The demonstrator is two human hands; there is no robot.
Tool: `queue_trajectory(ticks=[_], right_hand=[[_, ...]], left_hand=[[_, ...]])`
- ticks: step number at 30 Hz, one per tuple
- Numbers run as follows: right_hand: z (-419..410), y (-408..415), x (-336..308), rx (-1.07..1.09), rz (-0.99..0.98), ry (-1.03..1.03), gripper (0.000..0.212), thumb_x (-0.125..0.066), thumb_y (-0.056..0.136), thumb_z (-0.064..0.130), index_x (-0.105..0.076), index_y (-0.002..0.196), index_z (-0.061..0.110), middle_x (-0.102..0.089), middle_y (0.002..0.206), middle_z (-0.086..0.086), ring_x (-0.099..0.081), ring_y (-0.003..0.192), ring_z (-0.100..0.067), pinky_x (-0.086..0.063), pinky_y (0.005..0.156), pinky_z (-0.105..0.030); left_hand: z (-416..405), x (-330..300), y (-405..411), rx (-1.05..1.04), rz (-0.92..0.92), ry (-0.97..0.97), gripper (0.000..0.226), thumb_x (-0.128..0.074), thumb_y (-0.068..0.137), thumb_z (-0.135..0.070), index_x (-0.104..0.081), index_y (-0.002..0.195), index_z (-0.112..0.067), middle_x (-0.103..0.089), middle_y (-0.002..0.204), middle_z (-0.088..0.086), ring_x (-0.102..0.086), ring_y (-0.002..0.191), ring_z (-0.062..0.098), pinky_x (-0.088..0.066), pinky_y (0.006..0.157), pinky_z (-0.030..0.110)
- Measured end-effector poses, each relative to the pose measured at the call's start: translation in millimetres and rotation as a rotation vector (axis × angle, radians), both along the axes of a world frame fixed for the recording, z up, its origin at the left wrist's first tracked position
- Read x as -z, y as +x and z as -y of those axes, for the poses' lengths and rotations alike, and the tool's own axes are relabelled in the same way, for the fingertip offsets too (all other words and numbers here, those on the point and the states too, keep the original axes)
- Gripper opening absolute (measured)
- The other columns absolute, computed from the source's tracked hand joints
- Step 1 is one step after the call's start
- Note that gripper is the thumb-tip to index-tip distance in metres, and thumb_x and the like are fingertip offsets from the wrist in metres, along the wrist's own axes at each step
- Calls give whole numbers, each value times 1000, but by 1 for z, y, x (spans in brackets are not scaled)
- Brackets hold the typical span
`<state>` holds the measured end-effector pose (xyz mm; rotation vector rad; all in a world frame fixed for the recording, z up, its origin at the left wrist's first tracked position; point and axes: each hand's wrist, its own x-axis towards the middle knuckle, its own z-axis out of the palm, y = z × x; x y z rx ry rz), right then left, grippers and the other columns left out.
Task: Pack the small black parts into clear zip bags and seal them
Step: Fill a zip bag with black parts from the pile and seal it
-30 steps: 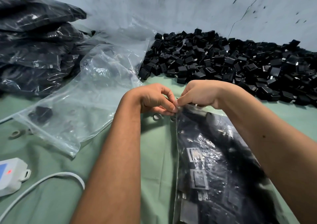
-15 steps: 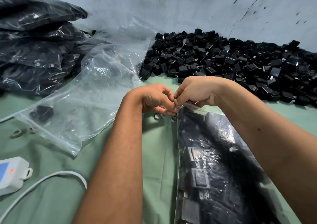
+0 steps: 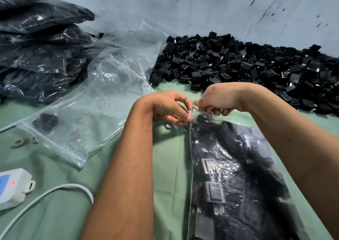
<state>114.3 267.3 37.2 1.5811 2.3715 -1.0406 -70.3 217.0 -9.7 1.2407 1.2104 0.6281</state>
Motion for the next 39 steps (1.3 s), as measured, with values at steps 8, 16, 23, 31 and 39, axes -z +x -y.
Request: queue_trajectory(ticks=[8,16,23,31,39], right_hand=[[-9,16,-3,-92,-64,-70,28,-66,98,20,-76,77,5,-61,61,2,-45,53,-9,-36,51,-23],[-14,26,13,10,-395,-141,7,-79,86,7,-79,92,10,-68,81,-4,-56,71,-11,-48,66,-24],[-8,44,29,-95,-303,63,39,-66,98,41,-63,70,14,-57,62,2,-48,59,-14,-41,61,-33],[-2,53,32,-173,-335,26,35,-70,95,41,-72,85,8,-63,71,3,-55,70,-11,-44,75,-34],[-3,37,31,-267,-219,11,46,-65,99,42,-56,62,17,-44,60,3,-37,59,-13,-32,66,-32]], left_hand=[[6,-5,10,52,-69,35,24,-69,97,-29,-68,105,-6,-57,74,5,-54,58,12,-38,39,18],[1,-1,10,53,-63,38,16,-64,100,-17,-64,84,-11,-49,63,7,-42,54,16,-36,40,20],[-2,0,11,23,25,24,11,-58,101,-5,-61,90,-4,-69,79,10,-69,62,11,-56,55,18],[0,-2,10,-63,-3,-21,7,-69,92,2,-65,97,3,-71,83,18,-73,64,18,-62,67,23],[4,-4,6,-126,-13,-83,14,-73,86,8,-64,94,0,-74,74,18,-76,64,22,-57,50,20]])
